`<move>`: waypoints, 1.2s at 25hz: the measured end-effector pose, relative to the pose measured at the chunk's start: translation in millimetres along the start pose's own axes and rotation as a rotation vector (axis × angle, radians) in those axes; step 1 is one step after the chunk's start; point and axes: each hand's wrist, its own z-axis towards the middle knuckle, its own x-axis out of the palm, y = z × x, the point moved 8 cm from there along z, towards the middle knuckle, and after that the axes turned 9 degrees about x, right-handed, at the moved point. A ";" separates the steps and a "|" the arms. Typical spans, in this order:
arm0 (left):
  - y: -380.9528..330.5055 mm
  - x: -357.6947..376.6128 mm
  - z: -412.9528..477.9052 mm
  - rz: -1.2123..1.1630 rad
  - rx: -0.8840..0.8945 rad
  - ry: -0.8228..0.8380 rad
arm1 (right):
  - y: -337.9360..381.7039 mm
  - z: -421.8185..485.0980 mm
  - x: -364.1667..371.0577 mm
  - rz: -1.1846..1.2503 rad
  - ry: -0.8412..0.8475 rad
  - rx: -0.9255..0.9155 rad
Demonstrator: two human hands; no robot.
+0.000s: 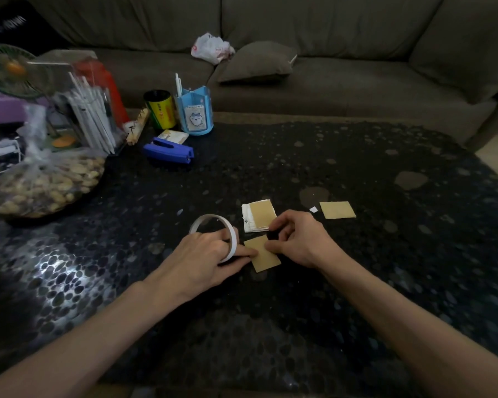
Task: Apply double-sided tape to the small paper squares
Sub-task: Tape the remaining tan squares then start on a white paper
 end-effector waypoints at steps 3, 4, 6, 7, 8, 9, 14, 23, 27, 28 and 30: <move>10.4 -1.5 1.8 -0.172 -0.165 -0.093 | 2.0 -2.9 1.5 -0.027 0.010 -0.035; 12.6 -1.6 2.8 -0.190 -0.218 -0.122 | 1.7 -3.3 2.2 -0.039 0.011 -0.047; 13.5 -0.3 5.1 -0.178 -0.282 -0.140 | 2.3 -4.2 1.9 -0.062 0.010 -0.063; 13.2 0.5 6.1 -0.166 -0.297 -0.132 | 2.6 -3.2 1.5 -0.069 0.014 -0.065; 13.8 1.2 6.9 -0.166 -0.307 -0.118 | 2.2 -1.8 0.6 -0.070 0.015 -0.064; 15.5 2.0 7.3 -0.180 -0.316 -0.102 | 2.7 -0.9 -1.1 -0.055 0.003 -0.072; 18.8 3.5 8.7 -0.235 -0.351 -0.023 | 18.5 -7.0 -14.3 -0.432 -0.386 -0.409; 19.7 1.5 8.9 -0.261 -0.383 0.023 | 24.6 -7.4 -11.0 -0.540 -0.484 -0.583; 18.9 2.3 7.9 -0.292 -0.395 0.037 | 22.2 -0.6 -10.7 -0.523 -0.473 -0.487; 18.8 2.3 7.9 -0.295 -0.393 0.036 | 22.6 0.4 -9.0 -0.544 -0.461 -0.468; 18.5 2.4 8.2 -0.300 -0.391 0.036 | 24.0 -0.1 -7.2 -0.549 -0.452 -0.464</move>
